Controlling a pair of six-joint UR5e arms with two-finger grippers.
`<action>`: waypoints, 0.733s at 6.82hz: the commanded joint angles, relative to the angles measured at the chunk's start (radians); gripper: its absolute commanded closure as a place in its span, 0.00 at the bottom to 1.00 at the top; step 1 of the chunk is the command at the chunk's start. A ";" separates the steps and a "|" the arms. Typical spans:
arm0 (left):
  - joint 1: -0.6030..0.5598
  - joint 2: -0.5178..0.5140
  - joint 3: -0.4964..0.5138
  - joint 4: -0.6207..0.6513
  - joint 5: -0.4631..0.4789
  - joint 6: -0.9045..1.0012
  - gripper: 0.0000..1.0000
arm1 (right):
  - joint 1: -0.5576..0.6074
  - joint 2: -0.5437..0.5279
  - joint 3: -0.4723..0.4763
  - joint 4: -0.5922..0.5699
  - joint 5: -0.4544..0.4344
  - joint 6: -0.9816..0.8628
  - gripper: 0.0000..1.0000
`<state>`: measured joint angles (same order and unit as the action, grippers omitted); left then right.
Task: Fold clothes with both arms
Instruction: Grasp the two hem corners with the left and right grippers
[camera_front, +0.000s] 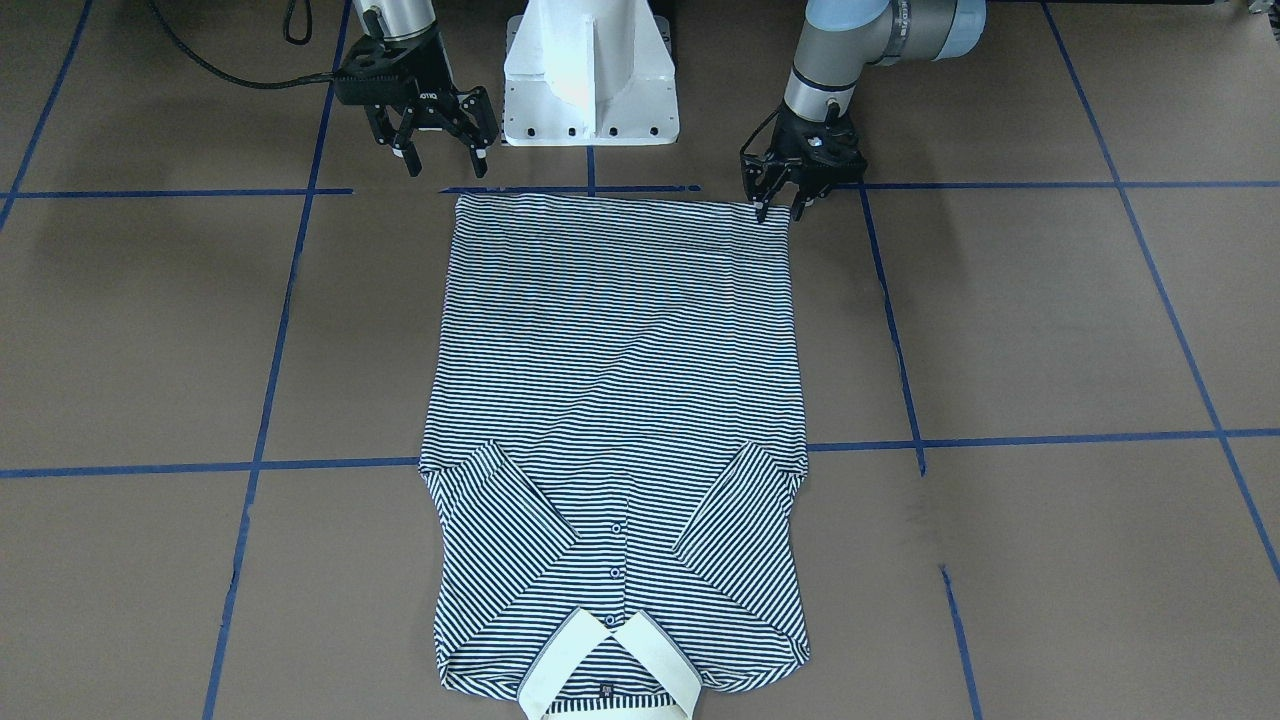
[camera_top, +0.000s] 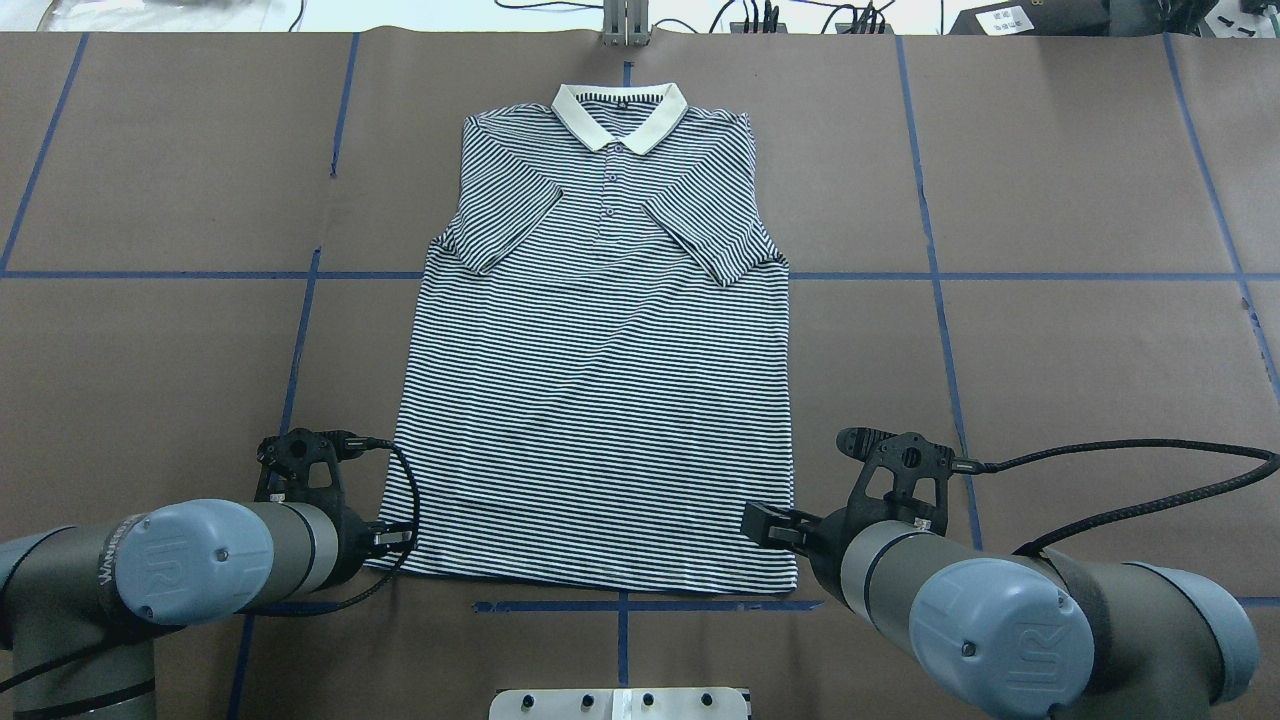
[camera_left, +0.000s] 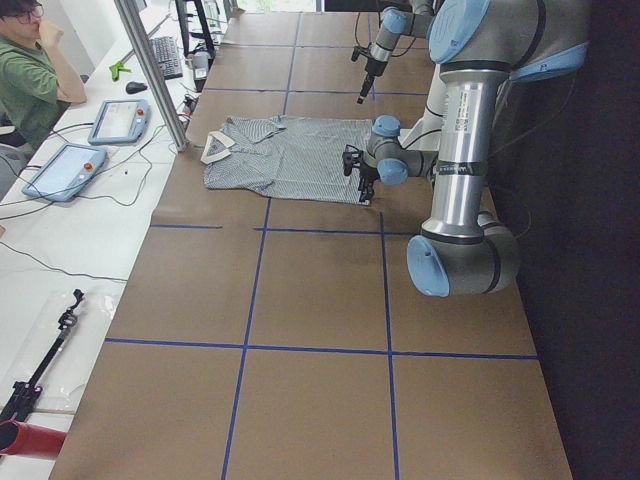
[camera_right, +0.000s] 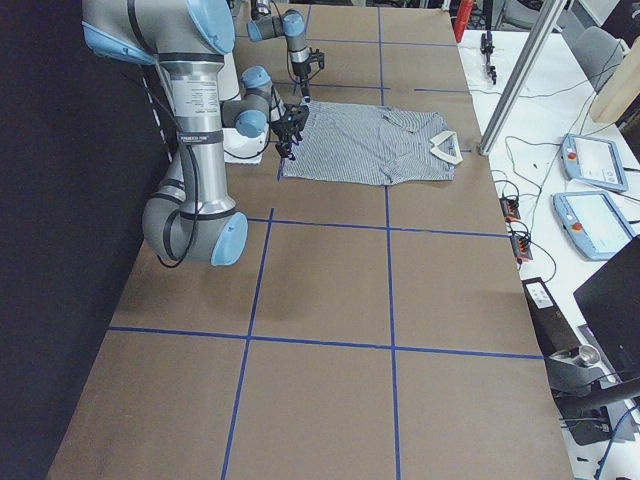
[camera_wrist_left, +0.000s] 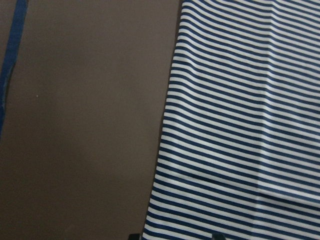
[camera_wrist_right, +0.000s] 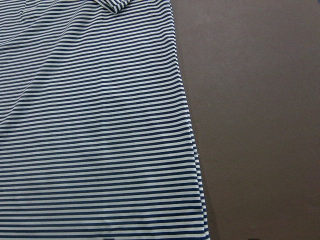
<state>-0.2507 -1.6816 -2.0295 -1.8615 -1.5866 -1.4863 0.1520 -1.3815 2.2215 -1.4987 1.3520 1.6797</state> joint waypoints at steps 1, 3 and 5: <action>0.007 0.006 0.005 0.001 0.000 0.000 0.47 | 0.000 -0.002 -0.002 0.000 -0.002 0.000 0.08; 0.008 0.006 0.006 0.002 -0.001 0.001 0.49 | 0.000 -0.008 -0.002 0.000 -0.004 0.000 0.07; 0.010 0.006 0.020 0.001 -0.001 0.003 0.49 | 0.000 -0.008 -0.003 0.000 -0.004 0.000 0.07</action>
<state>-0.2421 -1.6743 -2.0187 -1.8597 -1.5875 -1.4839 0.1519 -1.3894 2.2187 -1.4987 1.3484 1.6791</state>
